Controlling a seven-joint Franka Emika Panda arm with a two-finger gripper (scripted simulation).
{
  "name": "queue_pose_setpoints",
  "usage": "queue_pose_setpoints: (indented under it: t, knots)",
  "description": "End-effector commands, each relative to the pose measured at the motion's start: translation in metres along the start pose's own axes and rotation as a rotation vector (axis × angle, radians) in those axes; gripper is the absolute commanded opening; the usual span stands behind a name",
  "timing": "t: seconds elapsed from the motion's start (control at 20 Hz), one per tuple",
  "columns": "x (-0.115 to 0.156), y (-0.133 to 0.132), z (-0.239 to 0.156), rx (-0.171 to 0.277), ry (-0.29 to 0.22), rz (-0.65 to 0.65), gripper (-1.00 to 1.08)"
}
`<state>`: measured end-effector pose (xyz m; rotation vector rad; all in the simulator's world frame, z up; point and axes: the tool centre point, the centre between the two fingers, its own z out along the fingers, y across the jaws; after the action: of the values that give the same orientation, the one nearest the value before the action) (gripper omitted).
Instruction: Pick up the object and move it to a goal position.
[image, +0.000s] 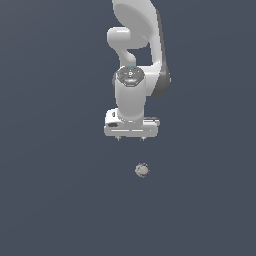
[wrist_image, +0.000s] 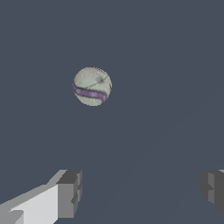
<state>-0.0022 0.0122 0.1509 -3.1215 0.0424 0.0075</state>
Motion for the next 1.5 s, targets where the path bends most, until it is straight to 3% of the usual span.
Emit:
queue_pose_setpoints:
  t: [0.0,0.4,0.75,1.45]
  knots:
    - [0.0,0.0,0.0,0.0,0.0,0.0,1.0]
    - [-0.004,-0.034,0.003,0.015,-0.022,-0.061,1.0]
    - [-0.002,-0.035,0.004,0.015,-0.022,-0.049,1.0]
    - [0.039,-0.042,0.026,0.005,-0.013,0.155,1.0]
